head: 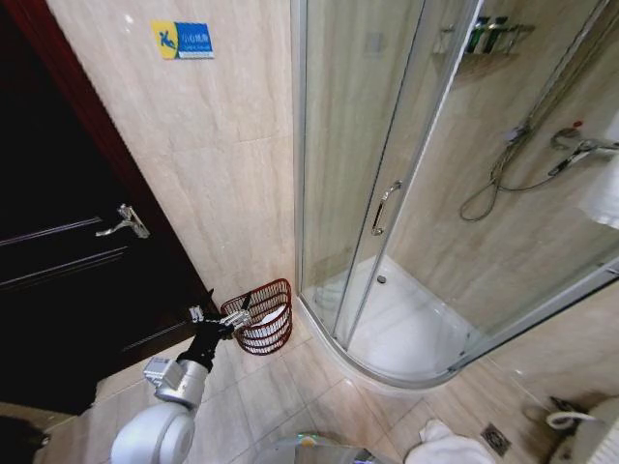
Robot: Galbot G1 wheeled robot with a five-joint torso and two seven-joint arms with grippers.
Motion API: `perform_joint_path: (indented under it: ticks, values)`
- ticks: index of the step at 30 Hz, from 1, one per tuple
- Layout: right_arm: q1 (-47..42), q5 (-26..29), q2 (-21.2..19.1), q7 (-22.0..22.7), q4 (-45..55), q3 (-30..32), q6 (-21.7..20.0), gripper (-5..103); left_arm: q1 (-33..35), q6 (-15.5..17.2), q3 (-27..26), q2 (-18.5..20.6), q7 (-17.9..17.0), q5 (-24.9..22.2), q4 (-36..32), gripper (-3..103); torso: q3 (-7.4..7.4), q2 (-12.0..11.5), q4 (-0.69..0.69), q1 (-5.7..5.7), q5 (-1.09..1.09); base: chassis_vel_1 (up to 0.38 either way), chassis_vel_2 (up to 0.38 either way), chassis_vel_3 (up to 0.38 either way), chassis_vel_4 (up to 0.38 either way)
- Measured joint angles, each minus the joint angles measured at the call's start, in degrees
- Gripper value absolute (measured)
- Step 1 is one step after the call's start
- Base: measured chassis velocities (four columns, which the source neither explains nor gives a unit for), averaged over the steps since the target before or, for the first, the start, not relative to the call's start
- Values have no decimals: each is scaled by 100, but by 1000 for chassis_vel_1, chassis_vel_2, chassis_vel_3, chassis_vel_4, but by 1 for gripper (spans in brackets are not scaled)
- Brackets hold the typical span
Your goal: Discard the used towel into the hamper.
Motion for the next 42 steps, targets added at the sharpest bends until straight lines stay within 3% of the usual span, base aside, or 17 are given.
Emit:
perform_joint_path:
  ticks: [5, 7, 10, 13, 15, 17, 18, 20, 22, 24, 27, 34, 42]
  values:
    - [-48, -35, -10, -74, -110, 44, 75, 88, 0, 0, 0, 0, 0, 0, 0, 100, 0, 0, 0, 1, 3, 0, 0, 0, 0]
    - [-74, -35, -48, -106, -117, 61, 107, 77, 0, 0, 0, 0, 0, 0, 0, 100, 0, 0, -1, 0, 3, 0, 0, 0, 0]
    - [-65, -28, -75, -131, -127, 57, 112, 71, 0, 0, 0, 0, 0, 0, 0, 100, 0, 0, -2, 0, 3, 0, 0, 0, 0]
    - [2, -5, -93, -165, -145, 20, 113, 55, 0, 0, 0, 0, 0, 0, 0, 100, 0, 0, -1, 0, 1, 0, 0, 0, 0]
    - [18, 2, -97, -173, -145, 8, 113, 55, 0, 0, 0, 0, 0, 0, 0, 100, 0, 0, -1, 0, 0, 0, 0, 0, 0]
    - [53, 33, -106, -190, -145, -22, 109, 39, 0, 0, 0, 0, 0, 0, 0, 100, 0, 0, -1, 0, 1, 0, 0, 0, 0]
    - [53, 33, -106, -190, -145, -22, 109, 39, 0, 0, 0, 0, 0, 0, 0, 100, 0, 0, -1, 0, 1, 0, 0, 0, 0]
    - [69, 48, -114, -194, -147, -29, 107, 28, 0, 0, 0, 0, 0, 0, 0, 100, 0, 0, -1, 0, 1, 0, 0, 0, 0]
    - [69, 67, -123, -195, -145, -29, 104, 28, 0, 0, 0, 0, 0, 0, 0, 100, 0, 0, -1, 0, 1, 0, 0, 0, 0]
    - [64, 94, -145, -199, -134, -27, 101, 18, 0, 0, 0, 0, 0, 0, 0, 100, 0, 0, -1, 0, 1, 0, 0, 0, 0]
    - [55, 125, -173, -205, -124, -23, 97, 10, 0, 0, 0, 0, 0, 0, 0, 100, 0, 0, -1, 0, 1, 0, 0, 0, 0]
    - [-64, 258, -283, -216, -7, 63, 90, 8, 0, 0, 0, 0, 0, 0, 0, 100, 0, 0, 0, 0, 0, 0, 0, 0, 0]
    - [-975, 1025, -720, -232, 716, 678, -15, 8, 0, 0, 0, 0, 0, 0, 0, 100, -1, 0, -2, 0, 1, 0, 0, 0, 0]
